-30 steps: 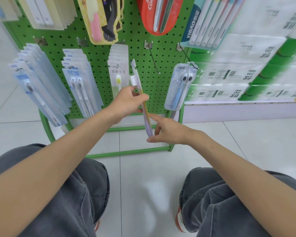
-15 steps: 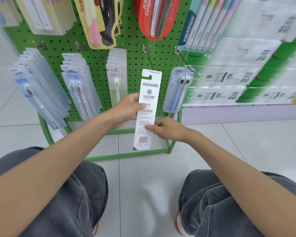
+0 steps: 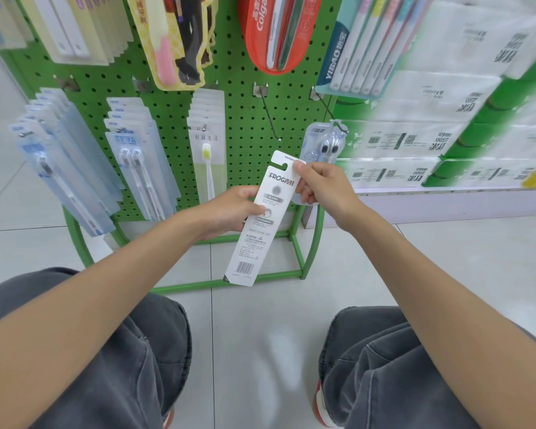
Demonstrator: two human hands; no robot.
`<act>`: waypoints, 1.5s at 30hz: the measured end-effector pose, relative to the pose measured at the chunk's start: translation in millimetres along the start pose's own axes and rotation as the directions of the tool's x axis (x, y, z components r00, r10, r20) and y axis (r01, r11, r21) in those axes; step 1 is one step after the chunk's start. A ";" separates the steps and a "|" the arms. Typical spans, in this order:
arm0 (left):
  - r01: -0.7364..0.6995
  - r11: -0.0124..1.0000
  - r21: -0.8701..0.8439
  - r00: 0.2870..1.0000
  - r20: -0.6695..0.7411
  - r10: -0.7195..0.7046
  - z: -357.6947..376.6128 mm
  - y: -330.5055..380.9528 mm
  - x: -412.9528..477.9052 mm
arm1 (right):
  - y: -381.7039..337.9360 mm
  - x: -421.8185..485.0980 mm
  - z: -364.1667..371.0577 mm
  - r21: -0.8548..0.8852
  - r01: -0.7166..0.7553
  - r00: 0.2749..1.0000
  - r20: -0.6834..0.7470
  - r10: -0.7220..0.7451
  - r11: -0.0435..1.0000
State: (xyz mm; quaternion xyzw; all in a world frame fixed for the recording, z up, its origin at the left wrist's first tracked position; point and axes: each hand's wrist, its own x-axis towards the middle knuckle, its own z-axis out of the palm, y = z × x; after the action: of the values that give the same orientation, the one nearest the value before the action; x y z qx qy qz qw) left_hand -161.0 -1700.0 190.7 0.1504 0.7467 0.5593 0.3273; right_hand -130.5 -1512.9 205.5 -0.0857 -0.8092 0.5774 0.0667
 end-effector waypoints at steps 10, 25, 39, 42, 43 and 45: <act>-0.008 0.991 -0.132 1.000 0.028 0.012 -2.1 2.4 -0.4 | -5.2 -1.1 5.0 0.170 -0.085 0.996 -0.004 0.087 0.982; -0.025 0.994 -0.103 0.988 0.151 0.041 -2.2 2.4 -0.8 | -6.4 -1.1 -0.2 0.427 -0.136 0.991 0.075 0.115 0.894; -0.084 0.995 0.049 0.964 -0.250 0.093 3.5 -10.9 14.7 | -10.1 -1.4 15.2 0.241 -0.097 0.985 0.161 0.059 0.966; -0.064 0.997 0.054 0.960 -0.269 0.076 3.1 -9.5 19.1 | -8.4 2.6 18.5 0.195 -0.111 0.986 0.142 0.084 0.974; -0.052 0.997 0.058 0.961 -0.268 0.065 3.3 -8.7 20.6 | -7.6 4.6 19.6 0.187 -0.116 0.988 0.127 0.093 0.976; -0.031 0.998 0.049 0.962 -0.271 0.043 3.0 -6.3 23.6 | -6.0 8.6 20.9 0.180 -0.121 0.991 0.084 0.107 0.976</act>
State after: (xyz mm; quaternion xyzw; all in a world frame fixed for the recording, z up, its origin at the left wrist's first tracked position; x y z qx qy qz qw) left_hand -175.6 -1685.9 176.8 0.0934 0.7938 0.5640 0.2076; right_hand -143.6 -1532.2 204.4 -0.1040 -0.7478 0.6557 0.0110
